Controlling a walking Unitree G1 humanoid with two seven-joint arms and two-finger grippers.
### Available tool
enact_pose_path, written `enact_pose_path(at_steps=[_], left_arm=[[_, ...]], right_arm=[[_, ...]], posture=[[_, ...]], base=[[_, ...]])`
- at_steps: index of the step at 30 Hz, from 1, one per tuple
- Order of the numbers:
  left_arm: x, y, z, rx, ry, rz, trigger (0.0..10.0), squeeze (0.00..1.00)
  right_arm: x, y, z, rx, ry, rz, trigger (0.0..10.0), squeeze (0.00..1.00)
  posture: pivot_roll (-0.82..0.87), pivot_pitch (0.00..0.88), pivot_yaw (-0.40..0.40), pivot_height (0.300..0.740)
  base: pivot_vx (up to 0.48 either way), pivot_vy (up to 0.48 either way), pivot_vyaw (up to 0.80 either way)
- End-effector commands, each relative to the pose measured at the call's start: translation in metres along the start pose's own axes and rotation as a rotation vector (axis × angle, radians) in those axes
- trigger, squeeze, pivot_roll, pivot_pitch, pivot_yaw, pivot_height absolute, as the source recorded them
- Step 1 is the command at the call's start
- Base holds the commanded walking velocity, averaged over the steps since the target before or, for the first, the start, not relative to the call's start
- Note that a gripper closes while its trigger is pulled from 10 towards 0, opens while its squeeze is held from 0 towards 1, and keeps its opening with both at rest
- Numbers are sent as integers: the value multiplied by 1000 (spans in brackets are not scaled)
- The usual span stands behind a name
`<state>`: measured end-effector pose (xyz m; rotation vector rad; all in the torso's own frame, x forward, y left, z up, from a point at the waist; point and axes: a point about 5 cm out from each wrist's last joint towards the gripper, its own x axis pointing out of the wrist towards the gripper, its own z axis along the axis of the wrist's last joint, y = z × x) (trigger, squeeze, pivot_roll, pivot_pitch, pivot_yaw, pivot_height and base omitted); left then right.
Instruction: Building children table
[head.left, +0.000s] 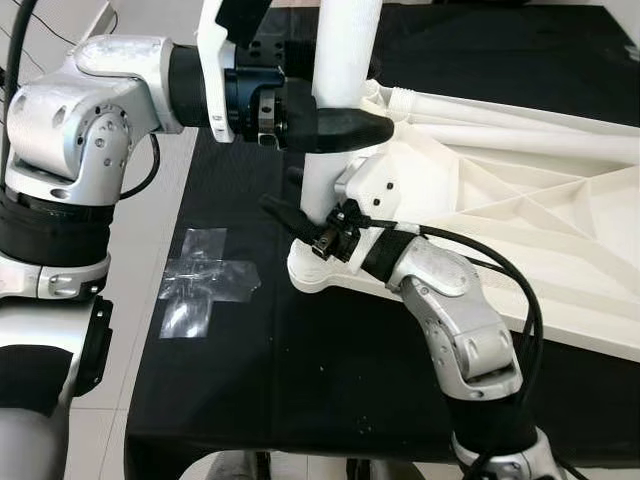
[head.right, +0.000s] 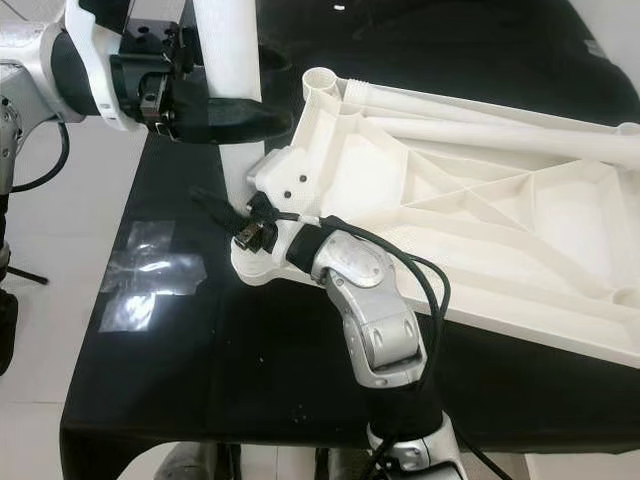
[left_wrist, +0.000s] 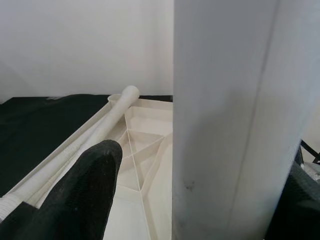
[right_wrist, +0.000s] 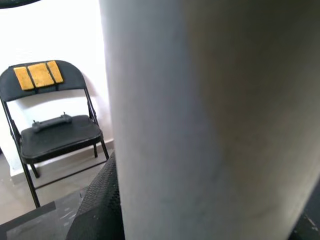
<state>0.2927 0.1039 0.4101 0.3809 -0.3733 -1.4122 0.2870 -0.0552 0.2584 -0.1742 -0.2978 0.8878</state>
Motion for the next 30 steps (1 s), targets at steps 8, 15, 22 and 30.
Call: enact_pose_path(at_steps=[8,15,22,30], left_arm=[[-11,8,-6,-1,31,99,10000,0],[-8,8,-6,-2,29,97,10000,0],[-8,8,-6,-4,30,94,10000,0],[-7,7,-5,-2,31,89,10000,0]], right_arm=[[-11,31,-24,11,93,236,0,0],[-24,40,-33,0,113,406,0,0],[-25,38,-33,9,125,516,0,0],[-27,32,-38,7,164,629,0,0]], posture=[[27,312,-48,740],[33,314,-44,740],[35,315,-44,740],[40,317,-44,740]], base=[[0,0,0],[0,0,0],[0,0,0],[0,0,0]])
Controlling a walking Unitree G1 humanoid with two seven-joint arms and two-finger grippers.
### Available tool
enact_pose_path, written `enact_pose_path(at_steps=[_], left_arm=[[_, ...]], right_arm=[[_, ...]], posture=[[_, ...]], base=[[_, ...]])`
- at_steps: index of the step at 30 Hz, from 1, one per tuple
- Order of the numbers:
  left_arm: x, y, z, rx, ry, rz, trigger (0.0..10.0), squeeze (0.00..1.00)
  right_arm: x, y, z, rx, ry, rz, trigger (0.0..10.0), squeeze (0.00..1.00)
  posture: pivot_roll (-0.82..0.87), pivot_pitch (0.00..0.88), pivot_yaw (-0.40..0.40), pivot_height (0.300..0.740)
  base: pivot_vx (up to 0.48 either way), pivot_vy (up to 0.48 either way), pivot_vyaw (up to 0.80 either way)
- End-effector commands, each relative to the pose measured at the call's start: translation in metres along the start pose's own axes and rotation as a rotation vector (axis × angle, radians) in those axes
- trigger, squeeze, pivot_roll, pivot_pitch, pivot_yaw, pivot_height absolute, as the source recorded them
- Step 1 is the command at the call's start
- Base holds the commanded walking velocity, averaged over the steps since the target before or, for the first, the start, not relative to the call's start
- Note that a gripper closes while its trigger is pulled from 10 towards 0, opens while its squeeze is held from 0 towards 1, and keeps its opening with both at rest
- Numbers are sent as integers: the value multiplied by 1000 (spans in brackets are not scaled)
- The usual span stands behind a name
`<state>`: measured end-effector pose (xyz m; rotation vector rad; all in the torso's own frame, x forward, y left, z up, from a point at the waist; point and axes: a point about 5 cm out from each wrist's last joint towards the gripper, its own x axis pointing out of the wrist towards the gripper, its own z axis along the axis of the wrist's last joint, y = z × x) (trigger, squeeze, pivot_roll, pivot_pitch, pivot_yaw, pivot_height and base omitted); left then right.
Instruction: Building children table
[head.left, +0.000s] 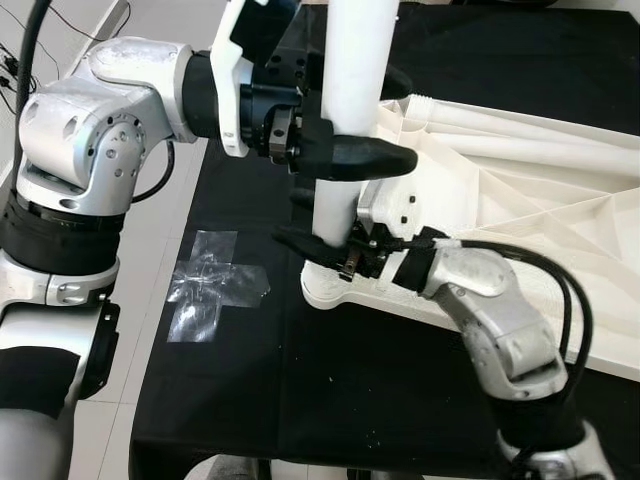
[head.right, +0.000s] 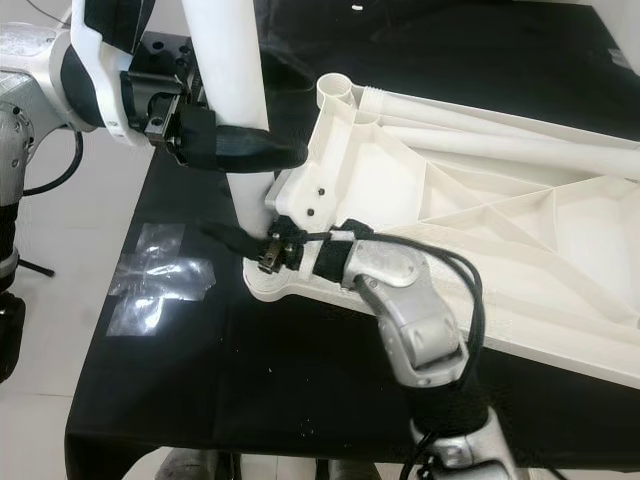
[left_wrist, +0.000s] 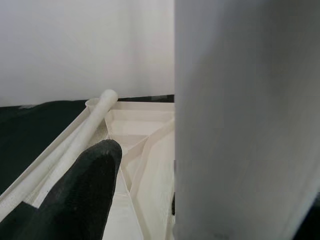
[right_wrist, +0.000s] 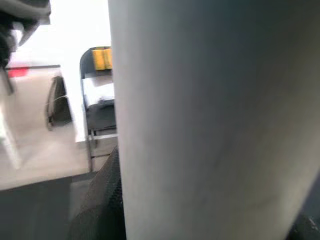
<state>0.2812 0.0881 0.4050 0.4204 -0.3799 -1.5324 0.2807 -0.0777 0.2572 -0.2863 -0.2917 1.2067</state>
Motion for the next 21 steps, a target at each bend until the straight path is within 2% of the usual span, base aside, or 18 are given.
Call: enact_pose_path(at_steps=[1,3,4,5,6,9,10,13,21], left_arm=[[-24,19,-7,-25,44,213,10000,0],[-25,19,-6,-24,47,215,10000,0],[-25,19,-6,-24,47,215,10000,0],[-26,19,-6,-23,50,218,10000,0],[-26,19,-6,-23,50,218,10000,0],[-26,19,-6,-23,51,218,10000,0],[-25,19,-6,-23,50,217,10000,0],[-24,20,-5,-22,47,214,10000,0],[-23,21,-4,-14,45,214,10000,0]], right_arm=[[11,40,-38,68,156,270,0,0],[20,37,-44,55,203,105,0,0],[20,37,-44,55,203,105,0,0],[26,38,-48,44,238,-81,0,0],[26,38,-48,44,238,-81,0,0],[25,40,-55,54,296,-310,0,0],[22,44,-57,37,331,-352,0,0],[17,50,-62,22,394,-418,0,0],[18,45,-64,6,431,-485,0,0]], posture=[[40,317,-44,740],[46,321,-51,740],[46,321,-51,740],[45,323,-50,740],[45,323,-50,740],[43,324,-49,740],[42,324,-46,740],[40,321,-44,740],[40,312,-37,740]], base=[[0,0,0],[0,0,0],[0,0,0],[0,0,0],[0,0,0],[0,0,0],[0,0,0],[0,0,0],[0,0,0]])
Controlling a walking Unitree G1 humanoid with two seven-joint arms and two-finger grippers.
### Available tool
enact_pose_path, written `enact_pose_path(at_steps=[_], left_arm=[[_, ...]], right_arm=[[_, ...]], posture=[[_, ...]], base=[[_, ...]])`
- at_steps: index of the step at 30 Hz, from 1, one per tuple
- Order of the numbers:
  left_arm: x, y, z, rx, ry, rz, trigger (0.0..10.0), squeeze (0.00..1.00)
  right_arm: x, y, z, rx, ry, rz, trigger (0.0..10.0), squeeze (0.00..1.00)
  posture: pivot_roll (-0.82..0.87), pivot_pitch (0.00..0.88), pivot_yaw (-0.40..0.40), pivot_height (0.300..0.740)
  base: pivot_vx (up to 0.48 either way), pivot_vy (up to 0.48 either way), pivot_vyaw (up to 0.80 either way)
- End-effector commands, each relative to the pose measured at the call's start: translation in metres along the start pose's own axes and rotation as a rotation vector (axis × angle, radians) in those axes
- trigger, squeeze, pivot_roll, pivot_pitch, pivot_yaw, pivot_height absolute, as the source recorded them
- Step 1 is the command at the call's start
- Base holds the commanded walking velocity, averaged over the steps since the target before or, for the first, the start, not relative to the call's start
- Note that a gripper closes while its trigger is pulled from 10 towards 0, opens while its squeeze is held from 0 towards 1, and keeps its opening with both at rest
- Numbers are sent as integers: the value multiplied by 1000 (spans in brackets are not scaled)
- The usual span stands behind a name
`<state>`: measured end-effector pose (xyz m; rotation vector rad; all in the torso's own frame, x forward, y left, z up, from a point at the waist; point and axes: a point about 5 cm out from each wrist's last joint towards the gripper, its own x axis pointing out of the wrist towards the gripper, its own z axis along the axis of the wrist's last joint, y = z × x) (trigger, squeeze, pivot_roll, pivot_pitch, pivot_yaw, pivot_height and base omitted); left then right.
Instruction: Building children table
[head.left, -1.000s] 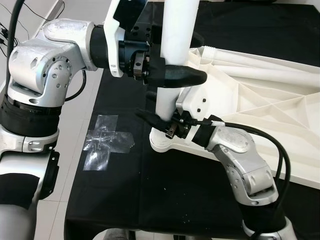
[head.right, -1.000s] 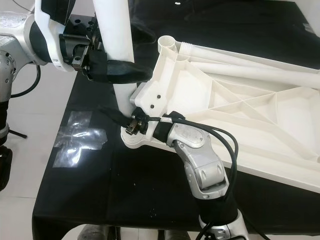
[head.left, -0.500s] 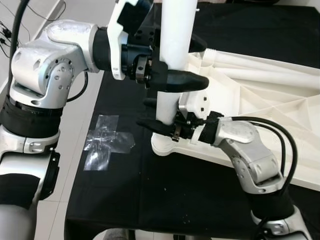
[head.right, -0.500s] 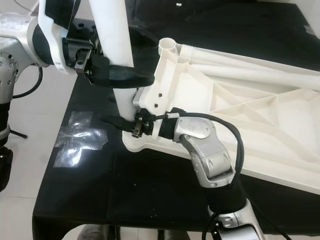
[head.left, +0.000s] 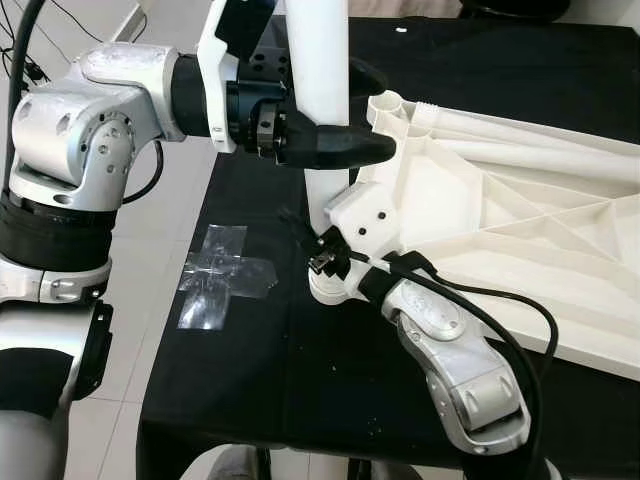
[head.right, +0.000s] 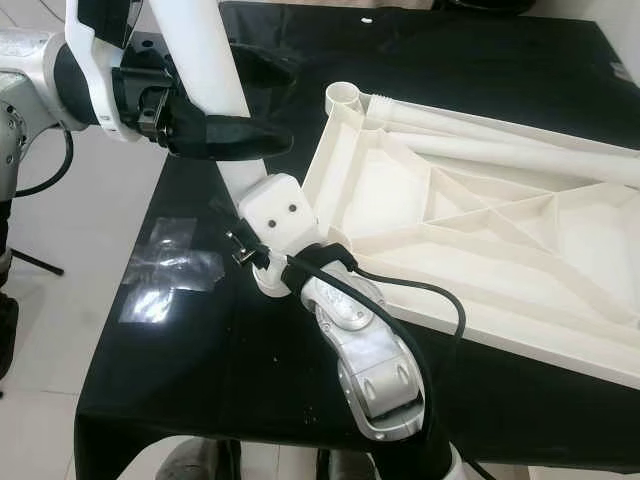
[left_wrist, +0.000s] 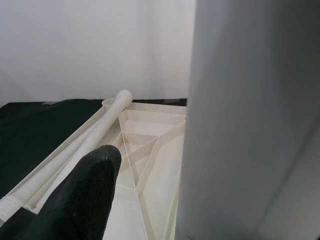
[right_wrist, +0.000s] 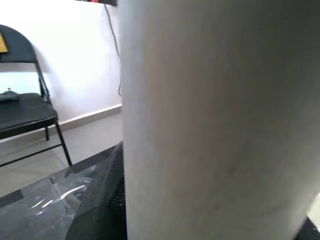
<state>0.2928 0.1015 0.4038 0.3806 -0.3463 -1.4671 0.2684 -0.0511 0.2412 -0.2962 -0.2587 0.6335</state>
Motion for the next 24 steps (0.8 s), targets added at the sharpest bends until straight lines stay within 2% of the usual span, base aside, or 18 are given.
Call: enact_pose_path(at_steps=[1,9,10,11,12,16,17,18,19,20,21,22,23,24], left_arm=[[-9,12,4,30,28,145,10000,0],[-9,14,1,17,40,137,10000,0],[-9,14,0,15,40,135,5725,0],[-9,14,0,15,40,135,5725,0],[-8,14,0,12,37,131,0,0],[-4,19,4,24,3,137,0,0],[-4,19,4,24,3,137,0,0],[-4,20,6,25,-9,139,863,0],[-3,20,7,30,-19,135,3529,0],[-3,20,7,30,-19,135,3529,0],[-2,21,7,31,-22,131,6392,0],[-2,21,7,31,-23,129,6392,0],[-1,21,7,30,-26,128,9608,0],[-1,21,6,30,-28,127,9608,0]], right_arm=[[-5,19,-54,-42,297,60,0,0],[-3,18,-51,-36,301,-12,0,0],[-3,18,-51,-34,300,-13,0,0],[-3,18,-51,-34,300,-13,0,0],[-3,18,-50,-27,299,-18,0,0],[-3,17,-53,102,312,-82,0,0],[-3,17,-53,102,312,-82,0,0],[-3,17,-54,133,314,-97,0,0],[-3,15,-55,192,317,-125,0,0],[-3,15,-55,192,317,-125,0,0],[-3,14,-55,224,316,-143,0,0],[-3,13,-55,243,315,-154,0,0],[-3,12,-53,264,301,-166,0,0],[-3,11,-52,276,291,-174,0,0]], posture=[[40,312,-37,740],[40,299,-27,740],[40,297,-26,740],[40,297,-26,740],[41,296,-24,740],[45,291,-18,740],[45,291,-18,740],[45,289,-16,740],[43,289,-15,740],[43,289,-15,740],[42,289,-14,740],[41,289,-14,740],[41,290,-13,740],[41,291,-11,740]], base=[[0,0,0],[0,0,0],[0,0,0],[0,0,0],[0,0,0],[0,0,0],[0,0,0],[0,0,0],[0,0,0],[0,0,0],[0,0,0],[0,0,0],[0,0,0],[0,0,0]])
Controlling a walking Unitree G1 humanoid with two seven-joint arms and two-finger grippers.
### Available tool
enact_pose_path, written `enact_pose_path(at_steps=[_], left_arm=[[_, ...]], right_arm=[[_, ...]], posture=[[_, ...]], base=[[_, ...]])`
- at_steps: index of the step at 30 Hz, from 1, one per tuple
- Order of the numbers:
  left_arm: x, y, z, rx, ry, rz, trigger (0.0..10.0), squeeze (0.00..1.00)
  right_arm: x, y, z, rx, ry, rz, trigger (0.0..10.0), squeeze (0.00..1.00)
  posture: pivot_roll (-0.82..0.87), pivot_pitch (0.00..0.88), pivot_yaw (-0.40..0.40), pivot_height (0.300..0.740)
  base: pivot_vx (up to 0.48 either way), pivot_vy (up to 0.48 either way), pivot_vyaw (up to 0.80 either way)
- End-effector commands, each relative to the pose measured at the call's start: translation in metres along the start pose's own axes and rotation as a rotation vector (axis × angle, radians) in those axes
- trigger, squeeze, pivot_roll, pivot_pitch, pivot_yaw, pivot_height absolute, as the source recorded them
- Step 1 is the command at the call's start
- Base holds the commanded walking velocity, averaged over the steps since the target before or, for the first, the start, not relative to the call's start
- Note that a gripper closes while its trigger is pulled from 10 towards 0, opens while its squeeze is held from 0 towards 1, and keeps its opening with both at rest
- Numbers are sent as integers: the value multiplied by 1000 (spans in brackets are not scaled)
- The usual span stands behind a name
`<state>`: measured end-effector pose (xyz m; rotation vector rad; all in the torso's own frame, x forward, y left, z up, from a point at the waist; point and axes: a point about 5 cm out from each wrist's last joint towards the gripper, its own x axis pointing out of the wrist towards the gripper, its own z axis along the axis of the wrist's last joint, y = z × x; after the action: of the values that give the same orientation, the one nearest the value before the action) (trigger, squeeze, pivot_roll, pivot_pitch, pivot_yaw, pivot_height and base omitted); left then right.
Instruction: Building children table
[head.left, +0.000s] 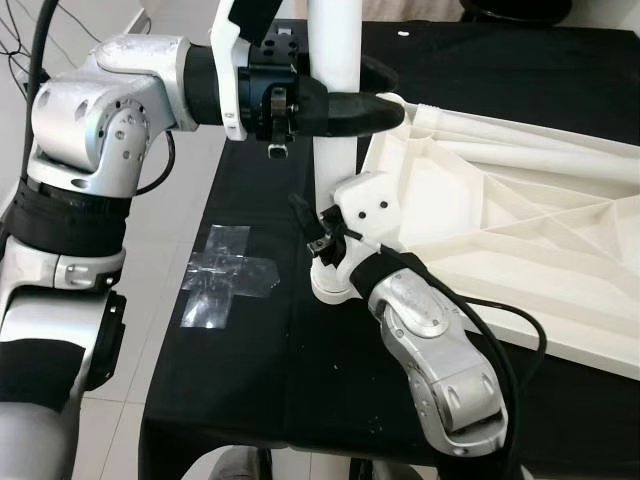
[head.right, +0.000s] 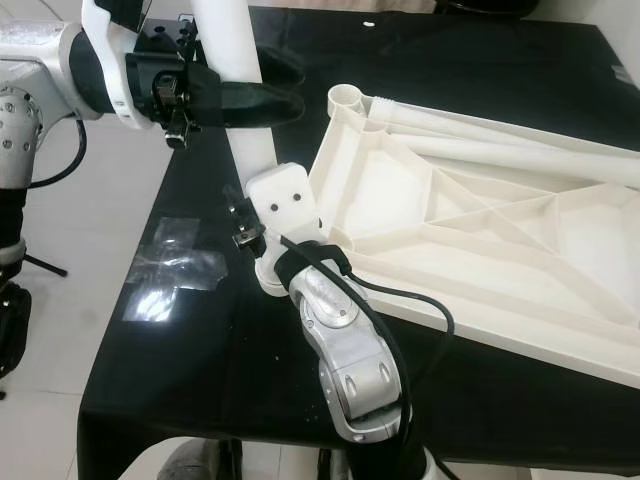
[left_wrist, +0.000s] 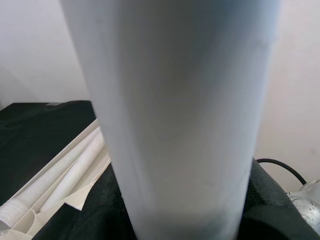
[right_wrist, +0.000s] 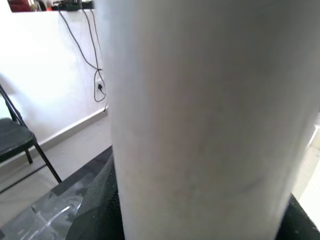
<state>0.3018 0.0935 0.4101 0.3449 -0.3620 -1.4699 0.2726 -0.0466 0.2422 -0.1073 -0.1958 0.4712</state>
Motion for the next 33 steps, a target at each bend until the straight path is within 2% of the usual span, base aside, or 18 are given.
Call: enact_pose_path(at_steps=[1,3,10,13,15,16,17,18,20,21,27,33], left_arm=[[-9,10,5,46,2,120,9608,0],[-9,10,5,45,0,117,10000,0],[-8,9,5,44,-9,98,10000,0],[-7,7,5,43,-12,84,8157,0],[-7,7,4,42,-13,81,8118,0],[-6,7,4,42,-14,79,6902,0],[-6,7,4,41,-15,77,4863,0],[-6,7,3,38,-13,74,8000,0],[-5,6,2,37,-12,73,8000,0],[-5,6,2,37,-9,69,10000,0],[-3,5,0,36,-3,65,10000,0],[-1,8,0,40,-6,70,10000,0]], right_arm=[[-8,-1,-53,79,262,-22,0,0],[-8,-1,-52,87,245,-22,0,0],[-9,5,-45,93,175,14,0,0],[-10,8,-42,101,145,40,0,0],[-10,9,-41,105,135,46,0,0],[-11,9,-41,109,123,50,0,0],[-11,10,-40,116,108,56,0,0],[-13,9,-39,130,82,59,0,0],[-13,9,-39,135,73,59,0,0],[-15,9,-39,135,65,63,0,0],[-19,8,-41,124,40,84,0,0],[-20,8,-38,161,4,86,0,0]], posture=[[41,291,-11,740],[40,293,-10,740],[39,296,-5,740],[38,296,-5,740],[39,295,-4,740],[39,295,-4,740],[38,296,-3,740],[39,295,-2,740],[39,295,-2,740],[39,296,0,740],[39,296,3,740],[42,294,9,740]], base=[[0,0,0],[0,0,0],[0,0,0],[0,0,0],[0,0,0],[0,0,0],[0,0,0],[0,0,0],[0,0,0],[0,0,0],[0,0,0],[0,0,0]])
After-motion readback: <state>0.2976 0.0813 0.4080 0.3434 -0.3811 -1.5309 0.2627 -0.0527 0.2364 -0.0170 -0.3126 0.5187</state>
